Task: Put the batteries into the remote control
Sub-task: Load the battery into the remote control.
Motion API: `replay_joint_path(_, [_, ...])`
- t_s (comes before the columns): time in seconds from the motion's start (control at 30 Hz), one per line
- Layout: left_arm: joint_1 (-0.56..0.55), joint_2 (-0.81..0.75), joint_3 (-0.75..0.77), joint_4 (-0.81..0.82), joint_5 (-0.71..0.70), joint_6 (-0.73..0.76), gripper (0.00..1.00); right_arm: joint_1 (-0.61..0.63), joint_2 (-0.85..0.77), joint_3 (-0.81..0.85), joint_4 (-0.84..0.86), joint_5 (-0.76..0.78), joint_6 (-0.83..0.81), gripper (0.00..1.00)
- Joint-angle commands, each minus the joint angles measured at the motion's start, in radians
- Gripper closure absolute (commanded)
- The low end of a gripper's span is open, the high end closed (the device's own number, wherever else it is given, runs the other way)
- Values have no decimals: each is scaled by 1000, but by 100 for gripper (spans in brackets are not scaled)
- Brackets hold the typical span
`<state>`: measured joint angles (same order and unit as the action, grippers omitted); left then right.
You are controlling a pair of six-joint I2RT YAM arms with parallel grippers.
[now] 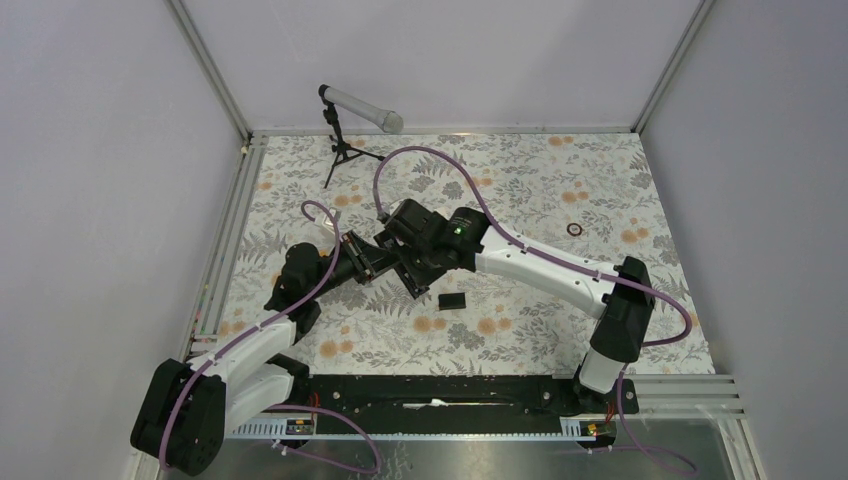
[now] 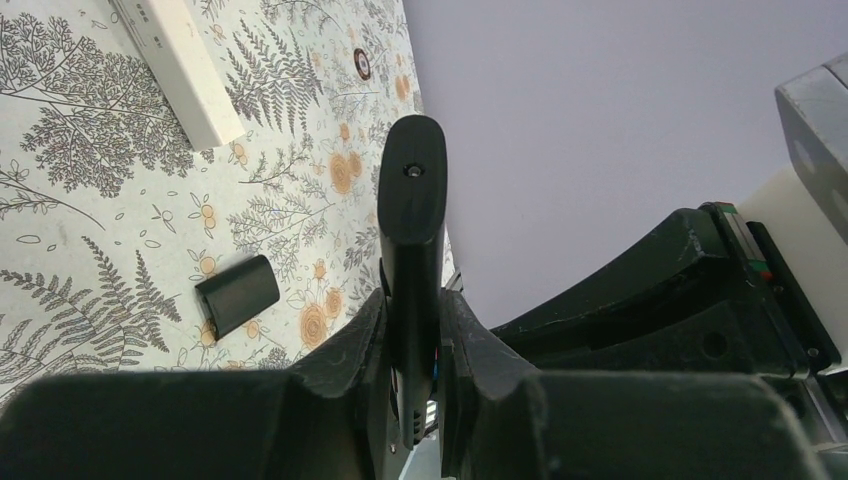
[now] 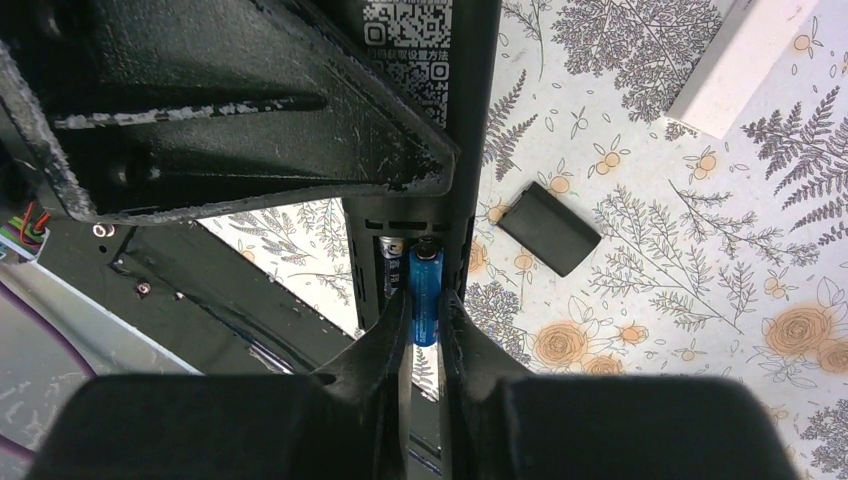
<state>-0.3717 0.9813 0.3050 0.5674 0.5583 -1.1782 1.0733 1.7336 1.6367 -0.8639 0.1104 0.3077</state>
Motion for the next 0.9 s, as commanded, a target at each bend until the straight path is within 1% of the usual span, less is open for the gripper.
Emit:
replay_joint_path(0.0, [10,-22,23,36,25,18,100,7,16,15,-52,-15,-29,89])
replay_joint_path(0.33, [14,-31,37,-12,32,78,100,7,47,76,-129,-76,-85,89])
replay_joint_path(0.47, [14,-33,40,-12,42,99,100,7,56,86,-130,-84,-88,88])
replay_joint_path(0.73, [14,-14,44,14,60,71,100,5,56,81,-55,-42,-55,87])
replay_joint_path(0.87, [16,-2,52,25,85,29,100,5,68,83,-55,-27,-65,86])
